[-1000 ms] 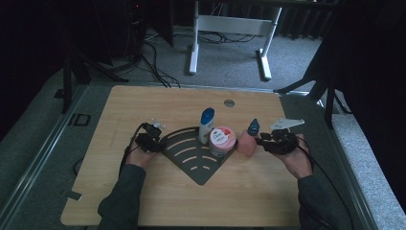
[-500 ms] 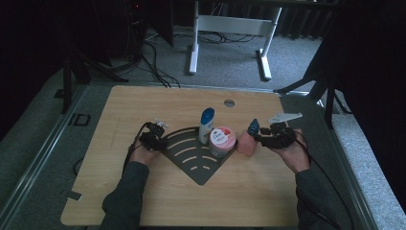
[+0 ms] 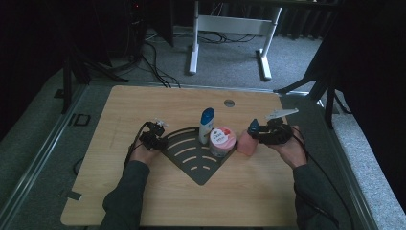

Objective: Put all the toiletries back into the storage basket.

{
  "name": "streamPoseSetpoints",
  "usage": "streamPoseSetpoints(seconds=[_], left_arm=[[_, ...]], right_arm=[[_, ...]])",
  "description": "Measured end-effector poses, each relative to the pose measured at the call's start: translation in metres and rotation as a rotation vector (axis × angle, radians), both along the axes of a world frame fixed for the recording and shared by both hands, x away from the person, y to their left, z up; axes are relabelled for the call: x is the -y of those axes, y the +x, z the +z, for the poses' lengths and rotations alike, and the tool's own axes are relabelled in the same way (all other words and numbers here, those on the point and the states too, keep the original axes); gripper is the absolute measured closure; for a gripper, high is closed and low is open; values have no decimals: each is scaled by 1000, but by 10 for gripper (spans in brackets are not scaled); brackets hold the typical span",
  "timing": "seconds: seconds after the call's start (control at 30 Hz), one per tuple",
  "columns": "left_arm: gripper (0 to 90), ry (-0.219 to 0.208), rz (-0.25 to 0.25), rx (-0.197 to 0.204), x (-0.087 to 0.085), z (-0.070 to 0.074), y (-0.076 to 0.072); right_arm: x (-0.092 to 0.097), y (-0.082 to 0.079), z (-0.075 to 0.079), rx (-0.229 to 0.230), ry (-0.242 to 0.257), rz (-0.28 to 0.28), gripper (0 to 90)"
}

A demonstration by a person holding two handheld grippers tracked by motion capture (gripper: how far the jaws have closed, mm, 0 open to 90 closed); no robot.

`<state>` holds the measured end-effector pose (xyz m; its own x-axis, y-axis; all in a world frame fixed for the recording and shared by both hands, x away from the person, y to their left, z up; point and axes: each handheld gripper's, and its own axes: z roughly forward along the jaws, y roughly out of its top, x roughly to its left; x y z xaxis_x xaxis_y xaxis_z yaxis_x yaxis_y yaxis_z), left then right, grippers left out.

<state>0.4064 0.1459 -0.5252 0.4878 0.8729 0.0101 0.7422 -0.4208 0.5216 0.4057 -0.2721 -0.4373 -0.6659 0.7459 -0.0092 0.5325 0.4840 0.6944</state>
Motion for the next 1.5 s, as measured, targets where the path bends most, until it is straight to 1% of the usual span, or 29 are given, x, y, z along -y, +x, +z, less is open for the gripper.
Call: streamPoseSetpoints(seconds=[0.37,0.77,0.97,1.23,1.3,1.33,1.5], left_arm=[[742,0,0,-2,0,0,1],[743,2,-2,-5,0,0,1],[743,2,-2,-5,0,-1,1],[743,3,-5,-8,0,-1,2],[743,3,-4,-7,0,-1,2],[744,3,-4,-8,0,-1,2],[743,0,-4,-10,0,-2,2]], right_arm=[[-9,10,3,-17,-13,9,509],[-16,22,0,-46,-23,15,489],[-17,25,0,-51,-36,20,494],[-19,28,1,-72,-50,29,500],[-19,29,1,-72,-52,33,501],[-19,29,2,-80,-54,32,508],[-20,31,3,-93,-60,38,518]])
